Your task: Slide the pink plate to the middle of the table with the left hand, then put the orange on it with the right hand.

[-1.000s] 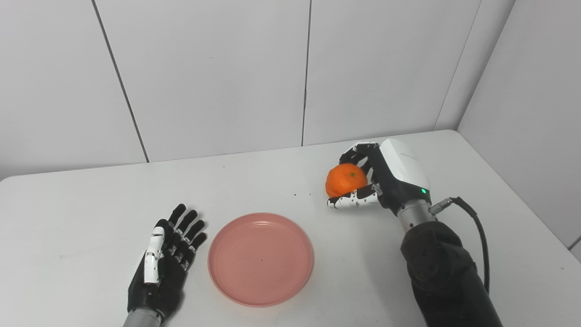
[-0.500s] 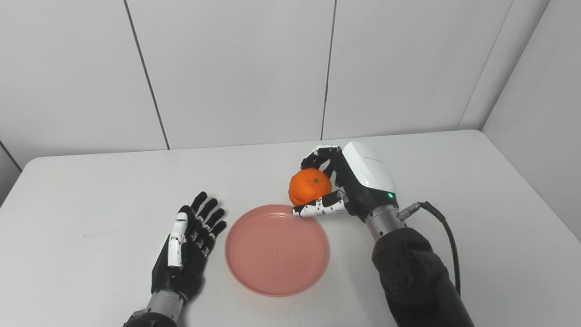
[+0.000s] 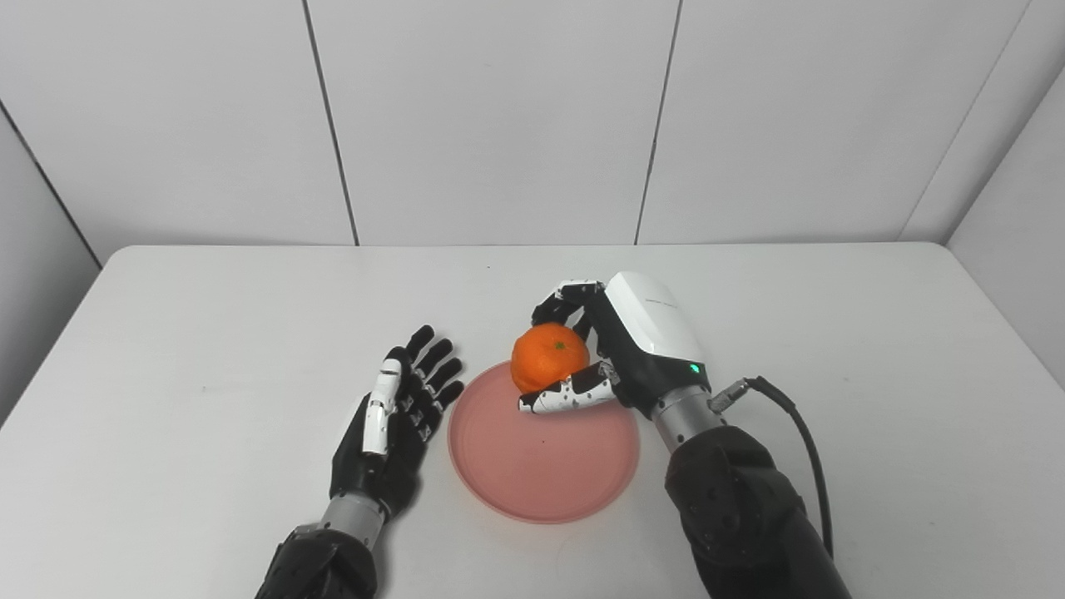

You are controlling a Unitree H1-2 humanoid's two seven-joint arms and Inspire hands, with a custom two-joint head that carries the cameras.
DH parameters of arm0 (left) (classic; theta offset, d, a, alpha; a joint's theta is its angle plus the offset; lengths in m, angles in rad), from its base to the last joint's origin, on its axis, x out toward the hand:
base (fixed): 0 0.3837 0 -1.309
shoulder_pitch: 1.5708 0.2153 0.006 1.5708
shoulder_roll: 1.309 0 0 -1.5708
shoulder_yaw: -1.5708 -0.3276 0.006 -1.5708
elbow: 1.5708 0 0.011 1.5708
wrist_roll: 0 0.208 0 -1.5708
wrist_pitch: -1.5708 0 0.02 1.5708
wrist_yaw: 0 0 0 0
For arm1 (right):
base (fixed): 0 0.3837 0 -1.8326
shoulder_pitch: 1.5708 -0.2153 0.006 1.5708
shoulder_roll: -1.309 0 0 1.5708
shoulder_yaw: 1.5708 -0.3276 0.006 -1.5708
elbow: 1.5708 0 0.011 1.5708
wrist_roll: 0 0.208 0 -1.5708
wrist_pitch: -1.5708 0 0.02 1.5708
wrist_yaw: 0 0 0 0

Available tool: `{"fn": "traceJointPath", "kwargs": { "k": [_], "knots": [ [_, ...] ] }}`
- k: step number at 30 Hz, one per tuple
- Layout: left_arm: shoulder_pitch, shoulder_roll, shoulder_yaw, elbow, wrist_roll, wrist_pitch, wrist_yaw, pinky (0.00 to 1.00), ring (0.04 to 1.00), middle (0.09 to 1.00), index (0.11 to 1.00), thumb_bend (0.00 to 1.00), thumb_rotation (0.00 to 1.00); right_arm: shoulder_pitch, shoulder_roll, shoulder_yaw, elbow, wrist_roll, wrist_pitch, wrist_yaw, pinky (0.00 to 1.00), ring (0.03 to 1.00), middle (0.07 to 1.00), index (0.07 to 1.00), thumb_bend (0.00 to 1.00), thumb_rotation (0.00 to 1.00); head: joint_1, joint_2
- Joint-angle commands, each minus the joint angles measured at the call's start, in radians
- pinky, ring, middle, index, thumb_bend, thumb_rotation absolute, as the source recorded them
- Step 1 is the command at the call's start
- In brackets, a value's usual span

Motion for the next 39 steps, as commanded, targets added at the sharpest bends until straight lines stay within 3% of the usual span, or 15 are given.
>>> {"fn": "traceJointPath", "kwargs": {
  "k": [1,15,39],
  "knots": [
    [0.006,-0.012,-0.001,0.003,0.008,0.022,0.015,0.92,0.925,0.935,0.927,0.37,1.00,-0.025,0.012,0.007,-0.011,0.006,-0.049,-0.030,0.28,0.363,0.461,0.487,0.52,0.14,0.001,-0.001],
    [0.010,-0.044,-0.012,-0.006,0.052,0.009,0.052,0.91,0.924,0.932,0.917,0.38,1.00,-0.003,0.022,0.043,0.051,0.037,-0.061,-0.041,0.28,0.380,0.481,0.488,0.52,0.14,0.063,0.006],
    [0.014,-0.036,-0.005,-0.008,0.060,0.005,0.044,0.92,0.923,0.932,0.920,0.37,1.00,0.024,-0.008,0.070,0.169,0.070,-0.099,-0.108,0.30,0.397,0.499,0.489,0.52,0.14,0.041,0.010]
  ]
}}
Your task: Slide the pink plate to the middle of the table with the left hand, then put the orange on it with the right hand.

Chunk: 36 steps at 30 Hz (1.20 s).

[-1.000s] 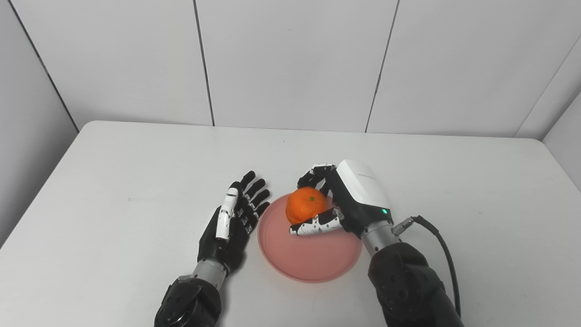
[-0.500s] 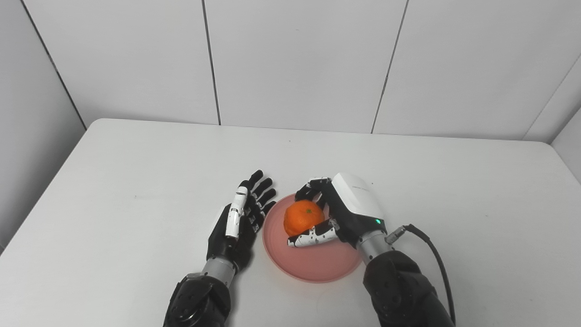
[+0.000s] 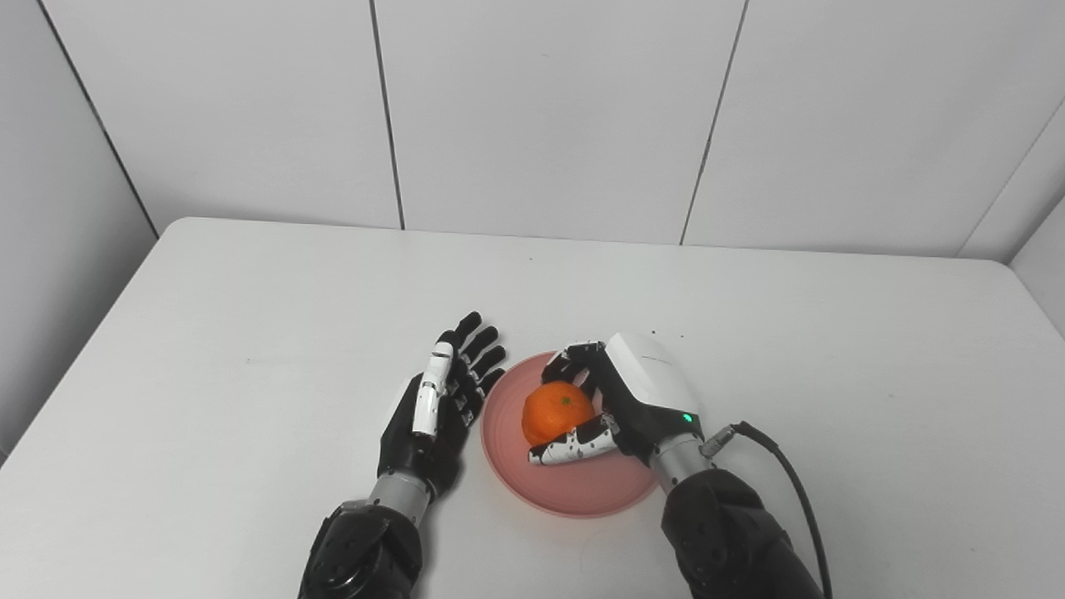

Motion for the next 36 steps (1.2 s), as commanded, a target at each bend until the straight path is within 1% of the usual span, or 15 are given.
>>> {"fn": "traceJointPath", "kwargs": {
  "k": [1,6,10,11,12,13,14,16,17,18,19,20,26,32,36],
  "knots": [
    [0.013,0.003,0.004,-0.006,0.003,0.013,0.000,0.92,0.923,0.932,0.920,0.37,1.00,-0.010,-0.006,-0.001,-0.011,0.001,-0.038,-0.019,0.30,0.396,0.498,0.489,0.52,0.14,0.000,0.003],
    [0.015,0.004,0.004,-0.008,0.001,0.014,-0.002,0.91,0.926,0.934,0.921,0.38,1.00,-0.007,-0.010,0.004,-0.021,-0.015,-0.021,-0.015,0.31,0.412,0.513,0.490,0.52,0.14,-0.007,0.007],
    [0.013,0.002,0.008,-0.007,0.000,0.017,0.003,0.92,0.921,0.930,0.919,0.37,1.00,-0.008,-0.014,0.008,-0.028,-0.021,-0.013,-0.005,0.35,0.457,0.554,0.491,0.52,0.14,-0.009,0.006],
    [0.012,0.002,0.008,-0.006,-0.001,0.017,0.002,0.92,0.922,0.930,0.920,0.37,1.00,-0.008,-0.016,0.012,-0.033,-0.026,-0.010,0.002,0.36,0.479,0.573,0.518,0.58,0.15,-0.009,0.006],
    [0.012,0.003,0.008,-0.005,-0.002,0.016,0.000,0.92,0.925,0.934,0.923,0.37,1.00,-0.009,-0.020,0.016,-0.039,-0.034,-0.004,0.012,0.39,0.504,0.594,0.600,0.76,0.16,-0.009,0.005],
    [0.012,0.004,0.008,-0.005,-0.003,0.016,-0.001,0.92,0.926,0.934,0.924,0.37,1.00,-0.010,-0.023,0.021,-0.046,-0.042,0.002,0.024,0.39,0.509,0.598,0.609,0.78,0.17,-0.010,0.005],
    [0.012,0.005,0.007,-0.004,-0.002,0.016,-0.002,0.92,0.927,0.935,0.926,0.37,1.00,-0.011,-0.028,0.027,-0.054,-0.052,0.007,0.041,0.44,0.558,0.634,0.644,0.83,0.19,-0.011,0.006],
    [0.012,0.006,0.008,-0.005,-0.003,0.016,-0.001,0.92,0.926,0.935,0.928,0.37,1.00,-0.014,-0.033,0.033,-0.065,-0.067,0.014,0.068,0.52,0.624,0.686,0.681,0.87,0.21,-0.012,0.006],
    [0.012,0.006,0.009,-0.004,-0.006,0.015,-0.002,0.92,0.925,0.934,0.928,0.37,1.00,-0.014,-0.035,0.035,-0.075,-0.069,0.018,0.087,0.53,0.639,0.698,0.690,0.88,0.22,-0.015,0.006],
    [0.012,0.006,0.010,-0.004,-0.008,0.015,-0.003,0.92,0.924,0.934,0.927,0.37,1.00,-0.014,-0.036,0.035,-0.082,-0.070,0.020,0.100,0.58,0.683,0.738,0.725,0.91,0.22,-0.015,0.006],
    [0.012,0.007,0.010,-0.005,-0.009,0.016,-0.004,0.92,0.924,0.934,0.927,0.37,1.00,-0.013,-0.036,0.035,-0.093,-0.072,0.023,0.115,0.59,0.697,0.752,0.737,0.93,0.23,-0.017,0.007],
    [0.012,0.007,0.011,-0.006,-0.009,0.017,-0.003,0.92,0.923,0.933,0.925,0.37,1.00,-0.012,-0.037,0.034,-0.103,-0.073,0.023,0.126,0.62,0.722,0.781,0.772,0.96,0.23,-0.017,0.007],
    [0.011,0.007,0.014,-0.007,-0.010,0.021,-0.006,0.92,0.925,0.936,0.927,0.37,1.00,-0.009,-0.042,0.027,-0.145,-0.078,0.016,0.157,0.67,0.772,0.829,0.838,0.99,0.26,-0.018,0.008],
    [0.011,0.008,0.017,-0.007,-0.011,0.021,-0.009,0.92,0.923,0.932,0.925,0.38,1.00,-0.008,-0.043,0.007,-0.193,-0.092,0.030,0.188,0.75,0.845,0.881,0.902,1.00,0.35,-0.023,0.009],
    [0.011,0.011,0.017,-0.006,-0.011,0.019,-0.015,0.92,0.926,0.934,0.927,0.38,1.00,-0.006,-0.040,-0.016,-0.215,-0.083,0.016,0.178,0.77,0.865,0.895,0.917,1.00,0.39,-0.026,0.008]
  ]
}}
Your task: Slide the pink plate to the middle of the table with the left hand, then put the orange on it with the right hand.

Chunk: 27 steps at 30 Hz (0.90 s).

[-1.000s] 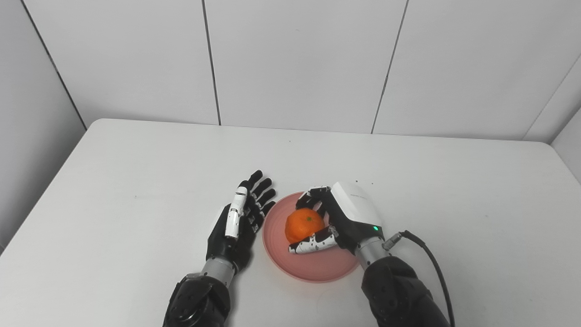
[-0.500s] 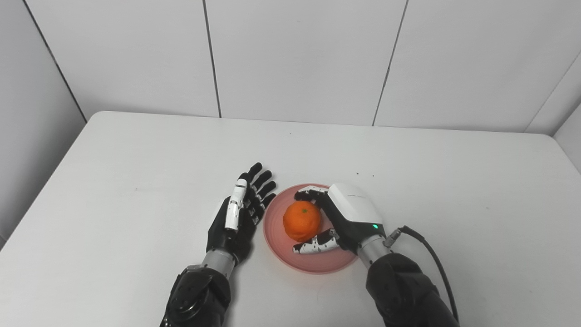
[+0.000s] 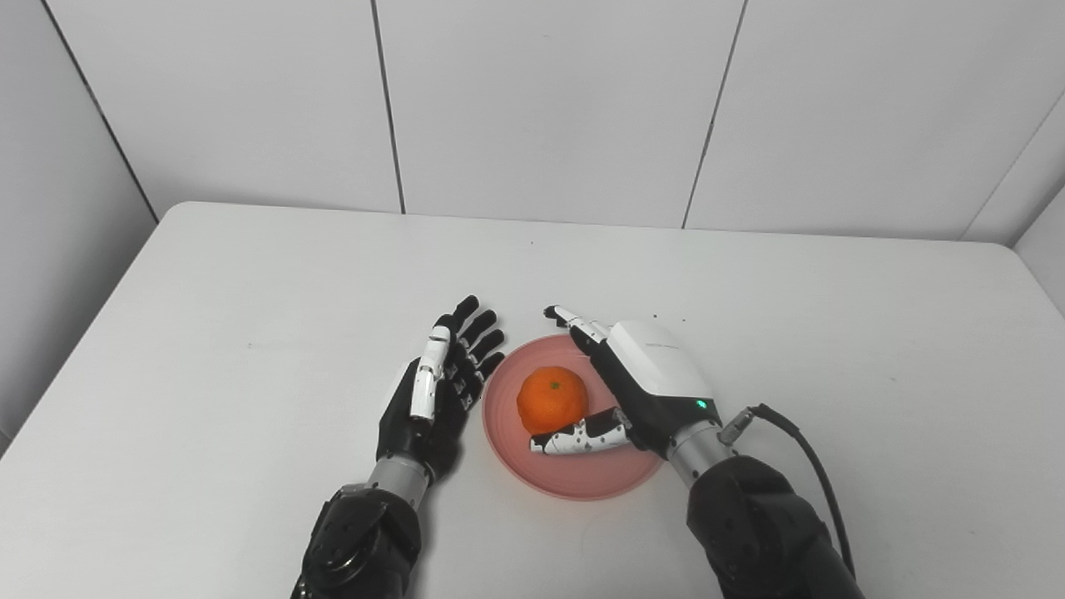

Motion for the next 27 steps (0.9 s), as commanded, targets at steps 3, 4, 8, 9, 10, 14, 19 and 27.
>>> {"fn": "traceJointPath", "kwargs": {
  "k": [3,4,8,9,10,14,19,27],
  "knots": [
    [0.011,0.009,0.008,-0.006,-0.008,0.020,-0.006,0.93,0.929,0.936,0.930,0.38,1.00,-0.019,0.001,-0.048,-0.059,0.032,-0.036,-0.043,0.77,0.863,0.892,0.914,1.00,0.41,-0.003,0.001],
    [0.012,0.009,0.009,-0.006,-0.009,0.020,-0.007,0.93,0.929,0.936,0.930,0.38,1.00,-0.019,0.000,-0.056,-0.065,0.042,-0.041,-0.048,0.77,0.861,0.891,0.911,1.00,0.41,-0.004,0.001],
    [0.012,0.011,0.011,-0.012,-0.013,0.030,-0.005,0.93,0.929,0.937,0.927,0.38,1.00,-0.017,0.000,-0.087,-0.114,0.049,-0.027,-0.049,0.74,0.845,0.893,0.910,1.00,0.42,-0.013,0.002],
    [0.012,0.010,0.012,-0.012,-0.013,0.030,-0.004,0.93,0.926,0.934,0.924,0.38,1.00,-0.015,0.001,-0.097,-0.128,0.054,-0.024,-0.050,0.74,0.841,0.892,0.908,1.00,0.42,-0.014,0.002],
    [0.012,0.009,0.014,-0.011,-0.015,0.029,-0.004,0.92,0.924,0.932,0.922,0.38,1.00,-0.012,0.003,-0.111,-0.141,0.066,-0.027,-0.057,0.73,0.839,0.894,0.910,1.00,0.42,-0.016,0.001],
    [0.011,0.010,0.016,-0.010,-0.017,0.025,-0.005,0.93,0.924,0.932,0.922,0.37,1.00,0.022,0.019,-0.195,-0.195,0.127,-0.021,-0.104,0.75,0.839,0.886,0.904,1.00,0.49,-0.019,-0.002],
    [0.012,0.011,0.018,-0.013,-0.017,0.028,-0.002,0.92,0.922,0.932,0.922,0.37,1.00,0.098,0.060,-0.284,-0.191,0.211,-0.056,-0.224,0.75,0.842,0.882,0.898,0.96,0.63,-0.023,-0.003],
    [0.018,0.026,0.015,-0.020,-0.015,0.018,-0.012,0.92,0.922,0.936,0.929,0.37,1.00,0.195,0.115,-0.345,-0.125,0.354,-0.089,-0.353,0.83,0.895,0.923,0.931,0.75,0.99,-0.026,-0.005]
  ]
}}
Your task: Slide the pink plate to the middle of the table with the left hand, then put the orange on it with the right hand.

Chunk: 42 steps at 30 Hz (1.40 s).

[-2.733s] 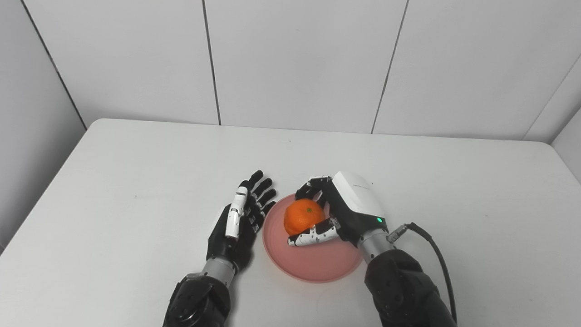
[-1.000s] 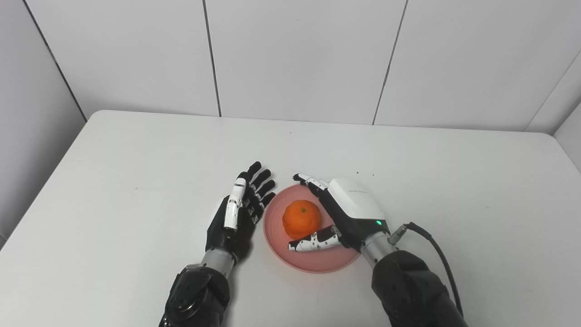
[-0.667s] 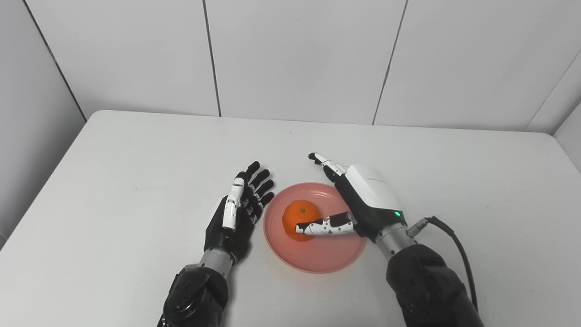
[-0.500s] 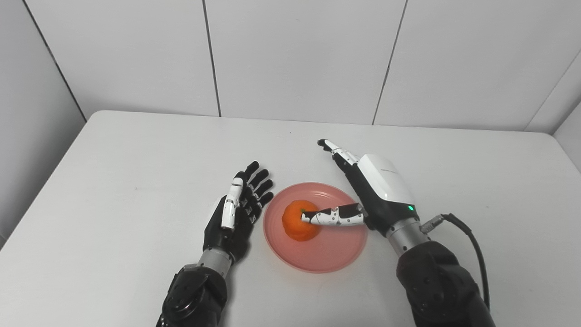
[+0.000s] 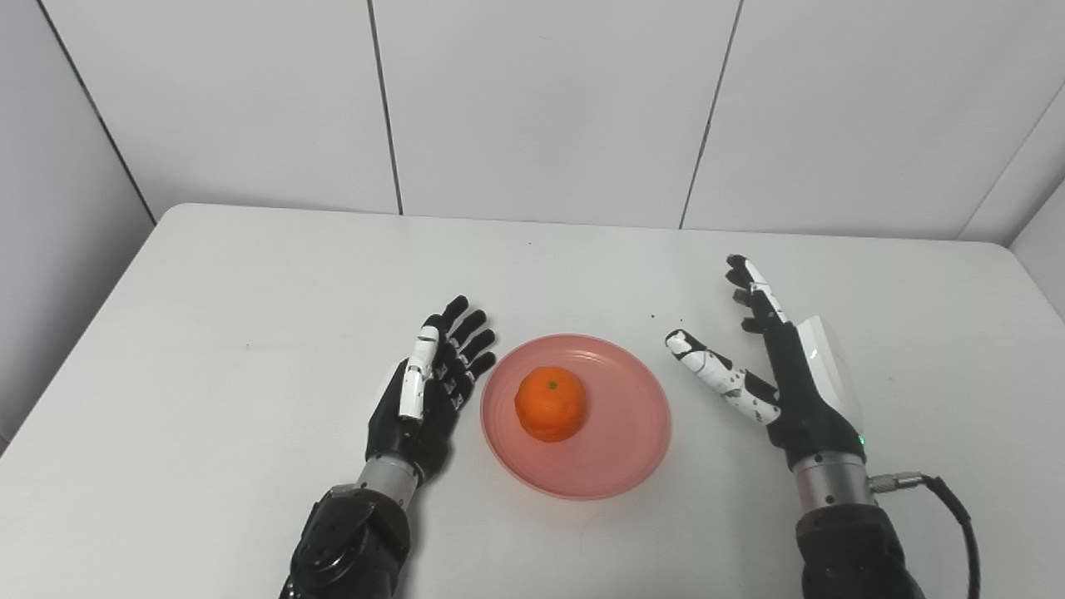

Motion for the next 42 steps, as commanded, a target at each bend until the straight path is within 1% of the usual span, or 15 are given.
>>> {"fn": "traceJointPath", "kwargs": {
  "k": [1,4,6,7,8,10,14,16,20,21,22,27,29,37,42],
  "knots": [
    [0.016,0.006,-0.003,-0.015,0.005,0.012,-0.004,0.92,0.921,0.935,0.927,0.37,1.00,-0.001,0.024,-0.015,-0.002,0.077,-0.076,-0.042,0.83,0.898,0.929,0.933,0.72,1.00,0.002,0.000],
    [0.024,0.011,-0.012,-0.031,0.021,0.001,0.000,0.92,0.918,0.930,0.921,0.37,1.00,0.020,0.081,-0.061,0.034,0.232,-0.076,-0.054,0.83,0.907,0.943,0.946,0.74,1.00,0.001,0.000],
    [0.029,0.016,-0.018,-0.044,0.034,-0.003,0.000,0.92,0.919,0.932,0.921,0.38,1.00,0.034,0.108,-0.083,0.056,0.322,-0.084,-0.052,0.87,0.926,0.964,0.969,0.74,1.00,-0.001,-0.001],
    [0.032,0.017,-0.021,-0.049,0.040,-0.004,0.000,0.92,0.924,0.936,0.927,0.38,1.00,0.040,0.116,-0.090,0.065,0.357,-0.092,-0.052,0.91,0.942,0.979,0.984,0.72,1.00,-0.001,-0.001],
    [0.037,0.023,-0.027,-0.059,0.052,-0.010,-0.001,0.93,0.936,0.949,0.941,0.38,1.00,0.054,0.126,-0.090,0.074,0.382,-0.098,-0.054,0.95,0.959,0.991,0.994,0.69,1.00,-0.002,-0.001],
    [0.043,0.030,-0.035,-0.070,0.067,-0.020,-0.004,0.95,0.953,0.966,0.960,0.38,1.00,0.070,0.135,-0.086,0.085,0.411,-0.104,-0.061,0.99,0.978,0.999,0.998,0.67,1.00,-0.002,0.000],
    [0.063,0.041,-0.049,-0.094,0.100,-0.055,0.000,0.98,0.976,0.986,0.977,0.38,1.00,0.099,0.143,-0.074,0.093,0.467,-0.106,-0.062,0.99,0.997,1.000,1.000,0.62,1.00,-0.001,-0.001],
    [0.070,0.044,-0.056,-0.097,0.122,-0.076,0.003,0.98,0.984,0.994,0.986,0.38,1.00,0.101,0.145,-0.071,0.095,0.484,-0.106,-0.066,1.00,1.000,1.000,1.000,0.57,1.00,-0.001,-0.002],
    [0.082,0.050,-0.063,-0.107,0.145,-0.097,-0.001,1.00,1.000,1.000,1.000,0.41,1.00,0.110,0.141,-0.056,0.101,0.500,-0.131,-0.070,1.00,1.000,1.000,1.000,0.42,1.00,-0.001,-0.002],
    [0.085,0.050,-0.062,-0.109,0.143,-0.099,-0.005,1.00,1.000,1.000,1.000,0.41,1.00,0.111,0.143,-0.057,0.103,0.510,-0.132,-0.071,1.00,1.000,1.000,1.000,0.42,1.00,-0.001,-0.001],
    [0.088,0.051,-0.062,-0.111,0.140,-0.101,-0.008,1.00,1.000,1.000,1.000,0.41,1.00,0.112,0.143,-0.057,0.104,0.519,-0.134,-0.071,1.00,1.000,1.000,1.000,0.38,1.00,0.001,-0.002],
    [0.098,0.056,-0.067,-0.120,0.146,-0.104,-0.012,1.00,1.000,1.000,1.000,0.40,1.00,0.118,0.144,-0.053,0.120,0.540,-0.153,-0.079,0.99,1.000,1.000,1.000,0.28,1.00,0.007,-0.006],
    [0.099,0.058,-0.072,-0.116,0.154,-0.114,-0.011,1.00,1.000,1.000,1.000,0.40,1.00,0.120,0.145,-0.053,0.127,0.550,-0.157,-0.081,0.99,0.998,1.000,1.000,0.26,1.00,0.009,-0.007],
    [0.107,0.050,-0.071,-0.105,0.155,-0.131,-0.009,1.00,1.000,1.000,1.000,0.39,0.99,0.123,0.137,-0.048,0.133,0.557,-0.161,-0.089,0.98,0.989,1.000,1.000,0.26,1.00,0.010,-0.013],
    [0.111,0.050,-0.076,-0.111,0.160,-0.125,-0.007,1.00,1.000,1.000,1.000,0.39,1.00,0.125,0.138,-0.039,0.126,0.555,-0.148,-0.094,0.98,0.983,1.000,1.000,0.26,1.00,0.009,-0.009]
  ]
}}
